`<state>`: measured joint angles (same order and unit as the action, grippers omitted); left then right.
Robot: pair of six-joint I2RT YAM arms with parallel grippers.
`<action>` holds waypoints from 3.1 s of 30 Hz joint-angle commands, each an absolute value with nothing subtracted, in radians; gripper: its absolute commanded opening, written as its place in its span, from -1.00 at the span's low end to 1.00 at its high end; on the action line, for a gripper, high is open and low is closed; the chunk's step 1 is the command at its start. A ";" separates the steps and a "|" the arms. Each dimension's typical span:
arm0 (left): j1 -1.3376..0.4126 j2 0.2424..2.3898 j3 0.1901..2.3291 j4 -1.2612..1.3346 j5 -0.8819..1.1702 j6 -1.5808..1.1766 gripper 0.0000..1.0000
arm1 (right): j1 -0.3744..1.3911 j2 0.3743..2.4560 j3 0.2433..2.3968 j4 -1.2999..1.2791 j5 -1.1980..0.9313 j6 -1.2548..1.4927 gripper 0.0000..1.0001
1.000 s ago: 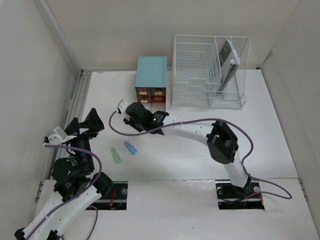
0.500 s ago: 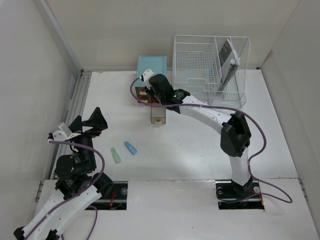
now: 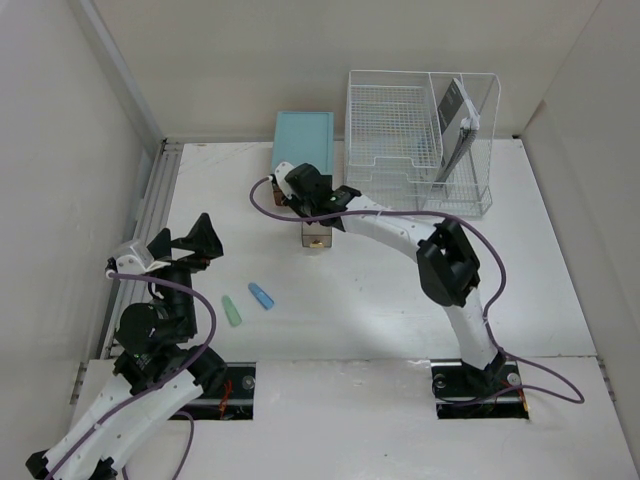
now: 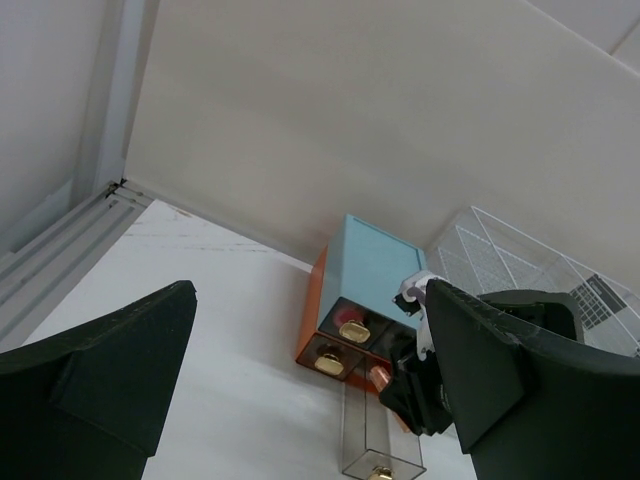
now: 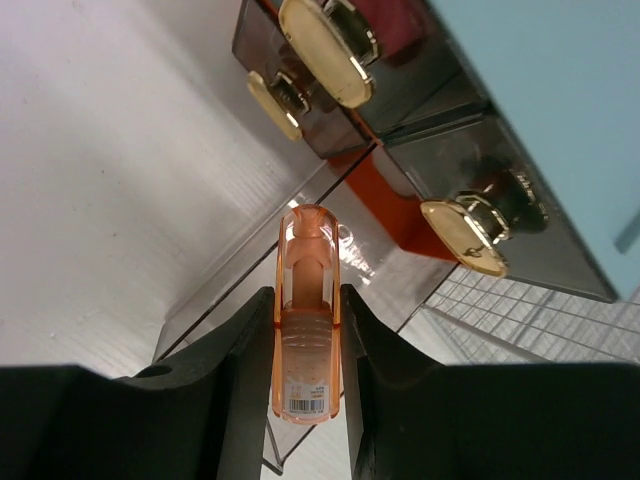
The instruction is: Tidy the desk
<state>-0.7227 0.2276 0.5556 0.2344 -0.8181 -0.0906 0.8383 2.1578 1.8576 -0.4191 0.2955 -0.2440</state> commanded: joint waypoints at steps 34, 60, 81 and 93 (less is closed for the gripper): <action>-0.721 0.229 0.580 0.261 -0.811 -0.086 0.96 | 1.057 2.163 1.832 -0.485 -0.106 -0.094 -0.07; -0.721 0.219 0.580 0.261 -0.811 -0.077 0.96 | 1.187 2.278 1.852 -0.474 0.049 0.006 -0.04; -0.721 0.210 0.580 0.270 -0.811 -0.077 0.96 | 1.187 2.326 1.870 -0.483 0.084 -0.014 -0.71; -0.721 0.210 0.580 0.270 -0.811 -0.077 0.96 | 1.178 2.148 1.856 -0.376 0.426 -0.208 -0.80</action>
